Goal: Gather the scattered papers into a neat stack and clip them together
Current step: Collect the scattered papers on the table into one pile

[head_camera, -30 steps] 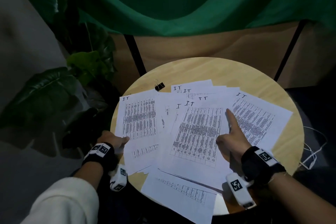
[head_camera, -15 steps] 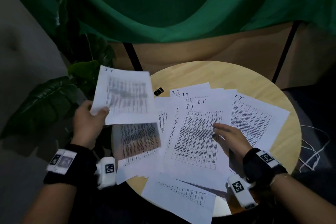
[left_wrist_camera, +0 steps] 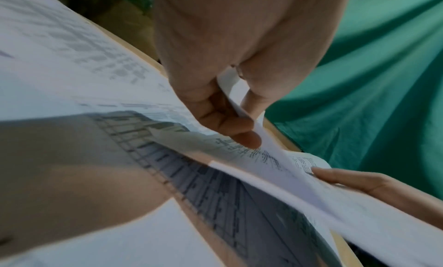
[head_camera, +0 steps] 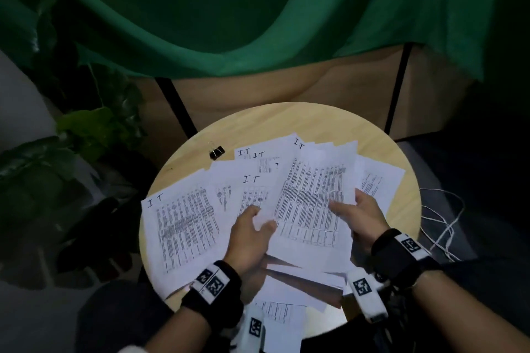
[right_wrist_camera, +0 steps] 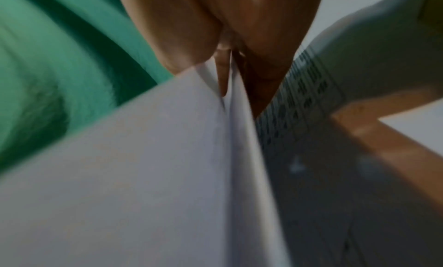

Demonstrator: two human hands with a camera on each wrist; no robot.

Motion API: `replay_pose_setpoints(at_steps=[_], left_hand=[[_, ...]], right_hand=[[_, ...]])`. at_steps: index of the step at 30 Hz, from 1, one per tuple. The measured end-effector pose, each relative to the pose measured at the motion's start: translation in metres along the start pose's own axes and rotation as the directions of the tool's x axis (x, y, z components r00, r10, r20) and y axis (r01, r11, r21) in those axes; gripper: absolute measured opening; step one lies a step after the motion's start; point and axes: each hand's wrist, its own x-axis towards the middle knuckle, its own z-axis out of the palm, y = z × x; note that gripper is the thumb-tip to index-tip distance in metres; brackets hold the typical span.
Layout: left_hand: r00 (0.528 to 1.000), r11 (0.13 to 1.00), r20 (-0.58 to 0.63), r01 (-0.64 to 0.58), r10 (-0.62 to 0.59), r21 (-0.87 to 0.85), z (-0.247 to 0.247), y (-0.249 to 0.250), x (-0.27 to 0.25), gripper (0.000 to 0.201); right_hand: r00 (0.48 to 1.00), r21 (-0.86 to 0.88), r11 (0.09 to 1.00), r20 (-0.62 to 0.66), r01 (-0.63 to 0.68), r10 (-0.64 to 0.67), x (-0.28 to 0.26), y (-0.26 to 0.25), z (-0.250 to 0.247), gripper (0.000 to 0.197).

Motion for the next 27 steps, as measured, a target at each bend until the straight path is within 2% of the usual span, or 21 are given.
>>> replay_pose_setpoints(at_steps=[3,5,8,10,12,14,16,19,20,22,24,25,27], left_hand=[[0.997,0.994,0.014,-0.076,0.075,0.080,0.013,0.023,0.010,0.023],[0.998,0.962,-0.012,-0.054,0.059,0.267,0.018,0.031,0.023,0.038],[0.997,0.818,-0.017,0.075,-0.080,0.570,0.022,0.031,0.043,0.087],[0.990,0.740,-0.014,0.113,-0.139,0.663,0.030,0.035,0.048,0.119],[0.981,0.700,0.021,0.123,-0.193,0.703,0.040,0.035,0.052,0.133],[0.975,0.678,0.032,0.130,-0.222,0.723,0.047,0.032,0.055,0.129],[0.971,0.709,0.040,0.145,-0.236,0.690,0.049,0.036,0.055,0.115],[0.976,0.772,0.089,0.100,-0.199,0.627,0.049,0.044,0.056,0.048],[0.975,0.786,0.107,0.089,-0.194,0.612,0.048,0.046,0.056,0.041],[0.982,0.812,0.100,0.073,-0.159,0.580,0.045,0.042,0.055,0.038],[0.996,0.828,0.006,0.067,-0.085,0.557,0.041,0.035,0.055,0.028],[0.997,0.809,-0.050,0.074,-0.055,0.584,0.040,0.033,0.055,0.035],[0.991,0.740,-0.089,0.133,-0.099,0.659,0.041,0.029,0.054,0.080]], right_hand=[[0.990,0.034,0.994,-0.095,0.106,-0.102,0.019,-0.010,-0.037,0.057],[0.977,0.086,0.984,-0.161,0.154,-0.139,0.025,-0.033,-0.059,0.053],[0.971,0.112,0.981,-0.198,0.159,-0.135,0.039,-0.053,-0.098,0.059],[0.971,0.066,0.993,-0.227,0.098,-0.081,0.058,-0.051,-0.124,0.071],[0.959,-0.048,0.999,-0.282,0.008,-0.021,0.079,-0.043,-0.147,0.088],[0.952,-0.282,0.957,-0.305,-0.066,-0.024,0.099,-0.035,-0.167,0.083],[0.969,-0.501,0.863,-0.237,-0.062,-0.068,0.101,-0.045,-0.169,0.075],[0.982,-0.679,0.734,-0.117,0.028,-0.146,0.091,-0.068,-0.151,0.053],[0.983,-0.705,0.708,-0.088,0.053,-0.161,0.091,-0.072,-0.147,0.056],[0.979,-0.742,0.668,-0.086,0.060,-0.184,0.099,-0.075,-0.143,0.065],[0.974,-0.773,0.630,-0.078,0.077,-0.215,0.110,-0.075,-0.142,0.070],[0.971,-0.773,0.631,-0.095,0.066,-0.218,0.114,-0.074,-0.140,0.071],[0.969,-0.782,0.623,-0.122,0.040,-0.215,0.118,-0.078,-0.133,0.068]])
